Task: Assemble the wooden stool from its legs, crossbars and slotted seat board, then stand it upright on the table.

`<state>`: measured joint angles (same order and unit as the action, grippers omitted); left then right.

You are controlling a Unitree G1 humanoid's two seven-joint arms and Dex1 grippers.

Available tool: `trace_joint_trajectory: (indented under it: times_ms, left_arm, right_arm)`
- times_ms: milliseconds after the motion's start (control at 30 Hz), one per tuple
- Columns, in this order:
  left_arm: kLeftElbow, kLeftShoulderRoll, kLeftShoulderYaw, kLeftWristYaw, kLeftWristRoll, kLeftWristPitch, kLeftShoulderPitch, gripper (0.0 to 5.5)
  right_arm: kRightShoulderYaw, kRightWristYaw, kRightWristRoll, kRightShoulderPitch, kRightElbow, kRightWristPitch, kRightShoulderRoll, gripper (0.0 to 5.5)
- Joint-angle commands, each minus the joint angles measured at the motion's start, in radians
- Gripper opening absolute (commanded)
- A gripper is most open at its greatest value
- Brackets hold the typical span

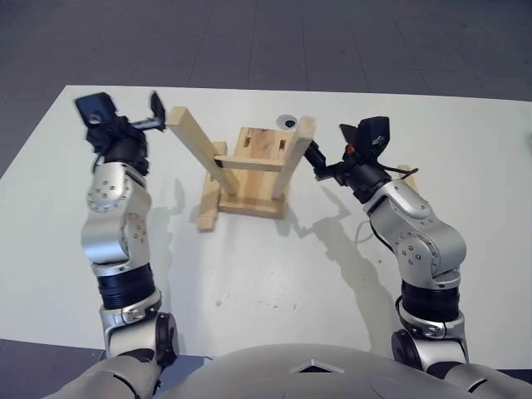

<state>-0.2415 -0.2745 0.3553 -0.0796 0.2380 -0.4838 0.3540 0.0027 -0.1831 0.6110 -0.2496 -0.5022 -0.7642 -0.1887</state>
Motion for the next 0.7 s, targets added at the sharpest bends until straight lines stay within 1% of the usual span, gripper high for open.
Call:
trace_joint_trajectory:
  times_ms: [33, 167, 233, 300, 400, 467, 533, 700]
  left_arm:
    - [0.060, -0.054, 0.046, 0.016, -0.009, 0.032, 0.019, 5.40]
    - [0.052, -0.039, 0.034, 0.020, -0.009, 0.039, -0.012, 5.40]
    - [0.013, -0.027, -0.002, 0.062, 0.009, 0.027, -0.052, 5.40]
    - [-0.017, -0.026, -0.045, 0.126, 0.041, 0.006, -0.086, 5.40]
    - [0.018, -0.024, -0.083, 0.134, 0.006, 0.021, -0.090, 5.40]
    - [0.014, -0.026, -0.128, 0.151, -0.013, 0.019, -0.086, 5.40]
    - [-0.046, -0.015, -0.212, 0.204, 0.005, -0.014, -0.084, 5.40]
    - [-0.263, 0.039, -0.516, 0.310, 0.035, -0.111, -0.107, 5.40]
  right_arm:
    - [-0.068, -0.034, 0.054, -0.019, -0.007, -0.011, -0.027, 5.38]
    - [-0.090, -0.026, -0.056, -0.039, 0.091, 0.054, -0.086, 5.38]
    - [-0.083, -0.024, -0.103, -0.040, 0.124, 0.083, -0.097, 5.38]
    - [-0.082, -0.017, -0.123, -0.039, 0.140, 0.095, -0.090, 5.38]
    - [-0.075, -0.009, -0.147, -0.043, 0.154, 0.116, -0.070, 5.38]
    - [-0.083, -0.001, -0.154, -0.060, 0.165, 0.128, -0.059, 5.38]
    - [-0.128, 0.025, -0.158, -0.072, 0.157, 0.146, -0.054, 5.38]
    - [-0.299, 0.093, -0.167, -0.159, 0.228, 0.230, -0.096, 5.38]
